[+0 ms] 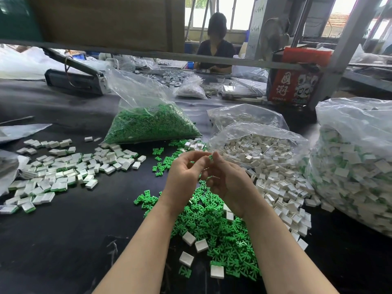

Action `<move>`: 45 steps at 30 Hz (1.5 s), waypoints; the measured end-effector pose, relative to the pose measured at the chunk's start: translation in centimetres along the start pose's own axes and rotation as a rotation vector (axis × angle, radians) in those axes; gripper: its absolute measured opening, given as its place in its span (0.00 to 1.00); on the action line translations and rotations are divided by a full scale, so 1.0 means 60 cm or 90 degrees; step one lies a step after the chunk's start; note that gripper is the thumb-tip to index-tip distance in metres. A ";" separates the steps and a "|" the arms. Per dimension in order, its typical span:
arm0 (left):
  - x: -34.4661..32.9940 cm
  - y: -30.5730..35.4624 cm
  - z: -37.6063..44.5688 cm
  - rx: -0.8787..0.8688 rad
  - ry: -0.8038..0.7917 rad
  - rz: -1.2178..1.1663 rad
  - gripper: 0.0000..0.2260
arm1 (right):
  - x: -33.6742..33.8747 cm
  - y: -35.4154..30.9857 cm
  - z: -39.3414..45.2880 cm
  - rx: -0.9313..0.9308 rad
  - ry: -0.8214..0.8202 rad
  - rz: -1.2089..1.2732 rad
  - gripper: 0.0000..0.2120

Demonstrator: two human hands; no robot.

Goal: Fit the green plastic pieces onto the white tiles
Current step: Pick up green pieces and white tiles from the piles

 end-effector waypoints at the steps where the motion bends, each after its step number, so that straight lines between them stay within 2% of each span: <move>1: 0.001 0.000 0.001 -0.007 0.012 0.009 0.06 | 0.001 0.001 0.000 0.000 0.004 -0.006 0.19; 6: 0.003 0.000 0.004 -0.015 0.051 0.017 0.05 | -0.002 0.002 0.000 -0.001 0.013 -0.035 0.24; 15: -0.002 -0.001 0.006 -0.004 0.089 -0.033 0.07 | -0.010 0.000 -0.002 0.018 -0.009 -0.168 0.21; 20: -0.002 -0.014 0.008 0.027 0.107 -0.074 0.07 | -0.015 0.000 -0.002 0.046 0.010 -0.219 0.24; 23: -0.004 -0.020 0.009 0.049 0.114 -0.106 0.06 | -0.016 0.002 -0.002 0.057 0.017 -0.211 0.25; 28: -0.017 -0.021 0.010 0.098 0.122 -0.201 0.05 | -0.014 0.007 0.002 0.064 0.032 -0.113 0.17; 33: -0.022 -0.026 0.011 0.104 0.127 -0.180 0.08 | -0.009 0.015 0.011 0.059 0.069 -0.104 0.24; 45: -0.027 -0.030 0.012 0.116 0.116 -0.224 0.19 | -0.001 0.028 0.020 0.086 0.119 -0.183 0.26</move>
Point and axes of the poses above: each hand's wrist, its own z-axis towards the middle knuckle, its own x-axis out of the back of the hand, y = z × x, the point moved 2 cm from there along z, towards the middle knuckle, and after that the axes turned 14 degrees about -z, right-handed, at the moved point
